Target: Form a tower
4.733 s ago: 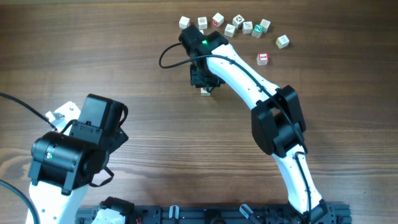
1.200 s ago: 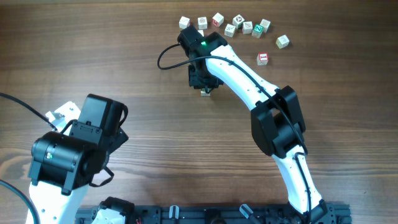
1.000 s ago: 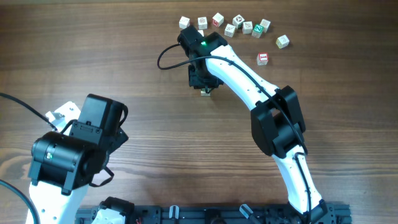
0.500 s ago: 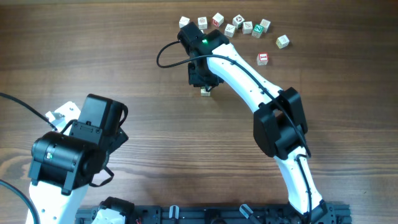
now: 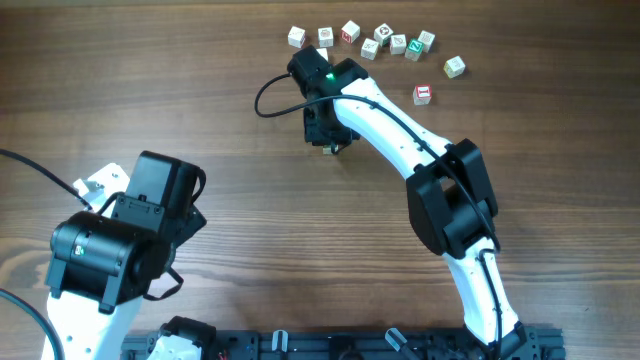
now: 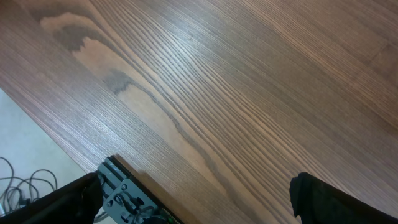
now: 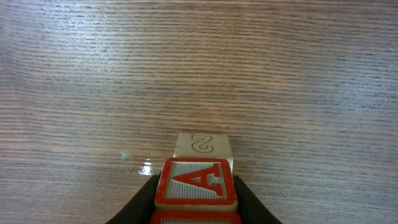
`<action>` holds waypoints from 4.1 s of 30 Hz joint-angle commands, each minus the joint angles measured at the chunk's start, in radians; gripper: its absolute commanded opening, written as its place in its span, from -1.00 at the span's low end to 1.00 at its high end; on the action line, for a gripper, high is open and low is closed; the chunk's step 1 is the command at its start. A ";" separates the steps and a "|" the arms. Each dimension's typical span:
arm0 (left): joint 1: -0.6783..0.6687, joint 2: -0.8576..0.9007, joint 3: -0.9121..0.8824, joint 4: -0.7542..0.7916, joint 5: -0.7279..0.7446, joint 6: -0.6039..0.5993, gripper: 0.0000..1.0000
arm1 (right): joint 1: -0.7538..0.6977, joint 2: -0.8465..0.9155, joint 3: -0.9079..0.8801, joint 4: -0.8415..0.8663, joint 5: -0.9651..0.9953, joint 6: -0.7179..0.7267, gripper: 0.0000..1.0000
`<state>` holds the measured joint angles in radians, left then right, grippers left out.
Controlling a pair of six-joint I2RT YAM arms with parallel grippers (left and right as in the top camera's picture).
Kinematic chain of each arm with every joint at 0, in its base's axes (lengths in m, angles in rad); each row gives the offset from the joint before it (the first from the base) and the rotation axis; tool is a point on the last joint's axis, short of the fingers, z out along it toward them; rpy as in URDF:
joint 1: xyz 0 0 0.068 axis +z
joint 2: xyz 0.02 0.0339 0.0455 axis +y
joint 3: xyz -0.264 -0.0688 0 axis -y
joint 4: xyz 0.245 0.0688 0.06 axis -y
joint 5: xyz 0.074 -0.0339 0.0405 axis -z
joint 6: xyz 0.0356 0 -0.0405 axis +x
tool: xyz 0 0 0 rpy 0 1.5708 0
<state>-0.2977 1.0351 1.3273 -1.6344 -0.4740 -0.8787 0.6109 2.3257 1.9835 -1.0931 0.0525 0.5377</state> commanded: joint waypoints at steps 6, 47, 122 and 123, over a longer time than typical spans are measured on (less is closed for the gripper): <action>0.005 -0.004 0.000 0.000 -0.002 -0.019 1.00 | 0.006 -0.026 -0.012 0.002 -0.001 0.009 -0.91; 0.005 -0.004 0.000 0.000 -0.002 -0.019 1.00 | 0.004 -0.026 -0.026 0.016 -0.013 -0.015 -0.03; 0.005 -0.004 0.000 0.000 -0.002 -0.019 1.00 | -0.003 0.006 -0.019 0.021 -0.031 0.159 -0.06; 0.005 -0.004 0.000 0.000 -0.002 -0.019 1.00 | -0.003 0.006 -0.019 0.020 -0.031 0.149 -0.02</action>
<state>-0.2981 1.0351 1.3273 -1.6344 -0.4736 -0.8787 0.6106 2.3241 1.9400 -1.0752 0.0154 0.6918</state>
